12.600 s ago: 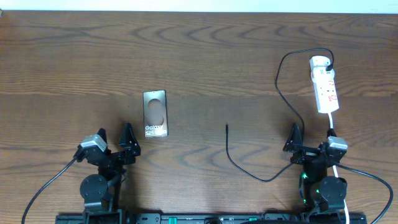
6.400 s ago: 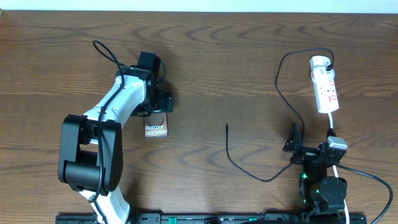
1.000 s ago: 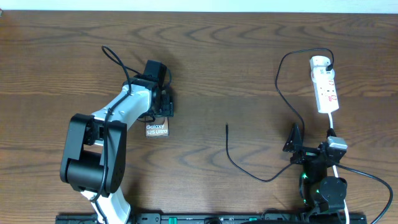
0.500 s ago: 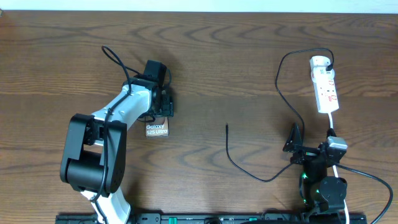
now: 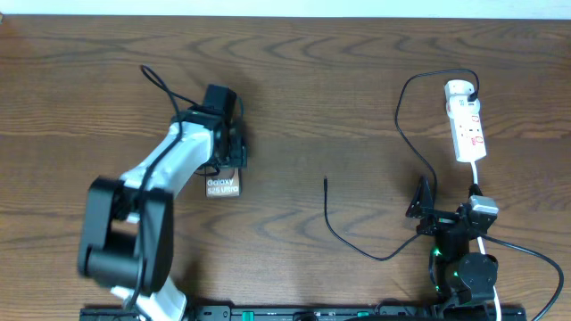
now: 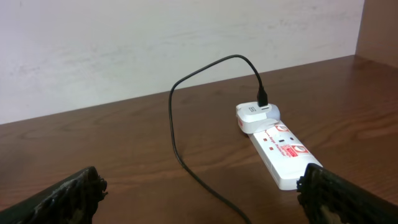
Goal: Plug charger to phone and switch on socket
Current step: 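Lift the phone with the left gripper and tilt it upright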
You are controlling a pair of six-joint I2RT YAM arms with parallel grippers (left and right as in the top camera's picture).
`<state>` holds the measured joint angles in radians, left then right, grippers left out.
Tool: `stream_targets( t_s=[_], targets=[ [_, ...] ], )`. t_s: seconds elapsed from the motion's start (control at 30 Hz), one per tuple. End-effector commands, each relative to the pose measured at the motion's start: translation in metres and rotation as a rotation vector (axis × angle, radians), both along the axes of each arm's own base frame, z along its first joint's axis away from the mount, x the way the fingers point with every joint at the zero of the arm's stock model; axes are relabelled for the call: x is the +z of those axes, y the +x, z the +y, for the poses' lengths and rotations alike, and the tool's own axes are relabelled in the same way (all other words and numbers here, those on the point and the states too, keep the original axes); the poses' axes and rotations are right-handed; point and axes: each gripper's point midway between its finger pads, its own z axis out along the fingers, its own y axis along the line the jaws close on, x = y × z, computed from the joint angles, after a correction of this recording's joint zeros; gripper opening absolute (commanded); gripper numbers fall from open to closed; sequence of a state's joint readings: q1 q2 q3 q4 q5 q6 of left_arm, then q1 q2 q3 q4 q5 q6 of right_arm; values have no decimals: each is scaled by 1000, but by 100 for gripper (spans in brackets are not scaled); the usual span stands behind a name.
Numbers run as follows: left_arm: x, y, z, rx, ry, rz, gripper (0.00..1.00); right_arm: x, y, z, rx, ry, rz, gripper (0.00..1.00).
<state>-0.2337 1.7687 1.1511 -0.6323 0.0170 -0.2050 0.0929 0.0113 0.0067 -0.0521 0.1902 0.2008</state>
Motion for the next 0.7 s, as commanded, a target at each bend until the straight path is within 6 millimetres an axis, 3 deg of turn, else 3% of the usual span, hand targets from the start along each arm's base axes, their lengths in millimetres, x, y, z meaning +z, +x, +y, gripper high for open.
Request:
stream_targets(
  t_s=[0.0, 0.23, 0.37, 0.5, 0.67],
  targets=[
    [82, 25, -12, -11, -90, -223, 7, 0, 0, -1, -5, -8, 1, 99],
    [179, 7, -20, 184, -342, -426, 7, 0, 0, -1, -5, -8, 1, 99],
    [217, -9, -29, 295, -566, -439, 8, 0, 0, -1, -5, -8, 1, 99],
    [239, -21, -33, 403, -782, -374, 8, 0, 0, -1, -5, -8, 1, 99],
    [252, -27, -37, 583, -1085, -142, 8, 0, 0, -1, -5, -8, 1, 99]
  ],
)
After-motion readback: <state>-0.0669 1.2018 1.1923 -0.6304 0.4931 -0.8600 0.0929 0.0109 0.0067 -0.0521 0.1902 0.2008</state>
